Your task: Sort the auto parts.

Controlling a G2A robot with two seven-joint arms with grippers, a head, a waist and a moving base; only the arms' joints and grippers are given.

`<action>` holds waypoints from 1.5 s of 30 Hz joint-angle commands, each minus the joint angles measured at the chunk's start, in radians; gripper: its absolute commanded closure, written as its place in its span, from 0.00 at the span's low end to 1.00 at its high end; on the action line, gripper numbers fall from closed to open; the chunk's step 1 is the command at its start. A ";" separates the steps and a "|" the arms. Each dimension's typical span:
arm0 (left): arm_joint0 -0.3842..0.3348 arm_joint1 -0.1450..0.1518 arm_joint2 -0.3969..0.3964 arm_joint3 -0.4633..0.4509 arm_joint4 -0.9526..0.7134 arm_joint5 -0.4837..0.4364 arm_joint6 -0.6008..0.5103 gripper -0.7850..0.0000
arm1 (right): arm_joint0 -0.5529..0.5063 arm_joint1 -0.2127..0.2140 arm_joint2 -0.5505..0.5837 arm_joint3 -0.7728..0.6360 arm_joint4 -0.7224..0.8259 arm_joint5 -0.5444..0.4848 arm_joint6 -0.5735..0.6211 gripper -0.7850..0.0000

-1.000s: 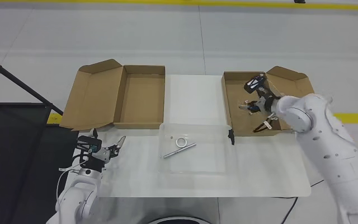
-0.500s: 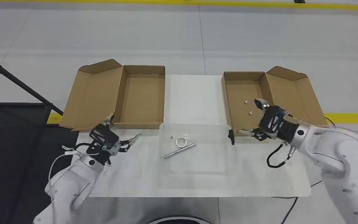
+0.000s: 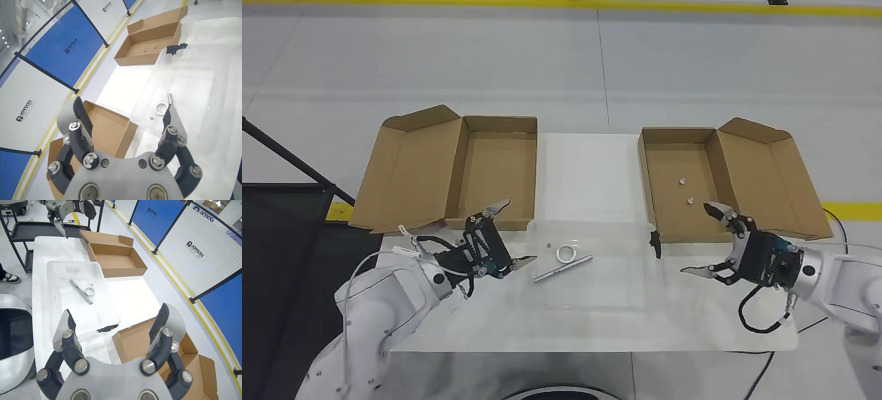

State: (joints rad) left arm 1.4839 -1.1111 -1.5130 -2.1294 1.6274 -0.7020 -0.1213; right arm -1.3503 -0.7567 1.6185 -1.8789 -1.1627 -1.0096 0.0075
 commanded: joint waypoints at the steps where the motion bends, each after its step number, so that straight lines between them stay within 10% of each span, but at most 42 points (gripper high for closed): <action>1: 0.000 0.000 0.000 0.000 0.000 0.000 0.000 0.00 | 0.000 0.000 0.000 0.000 0.000 0.000 0.000 0.00; 13: -0.048 -0.003 0.067 0.013 0.007 -0.007 -0.083 0.00 | 0.000 -0.001 0.000 -0.009 -0.001 0.008 -0.003 0.00; 27: -0.490 -0.030 0.340 0.177 -0.461 -0.174 -0.747 0.00 | -0.058 -0.013 0.091 -0.007 -0.197 0.142 -0.354 0.00; 33: -0.679 -0.037 0.532 0.248 -0.599 -0.088 -0.909 0.00 | -0.058 -0.013 0.091 -0.007 -0.197 0.142 -0.354 0.00; 45: -0.669 -0.036 0.554 0.261 -0.617 -0.085 -0.893 0.00 | -0.058 -0.013 0.091 -0.007 -0.197 0.142 -0.354 0.00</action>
State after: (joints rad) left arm 0.8008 -1.1472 -0.9682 -1.8748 1.0165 -0.7834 -1.0298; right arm -1.4083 -0.7699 1.7097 -1.8862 -1.3594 -0.8673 -0.3465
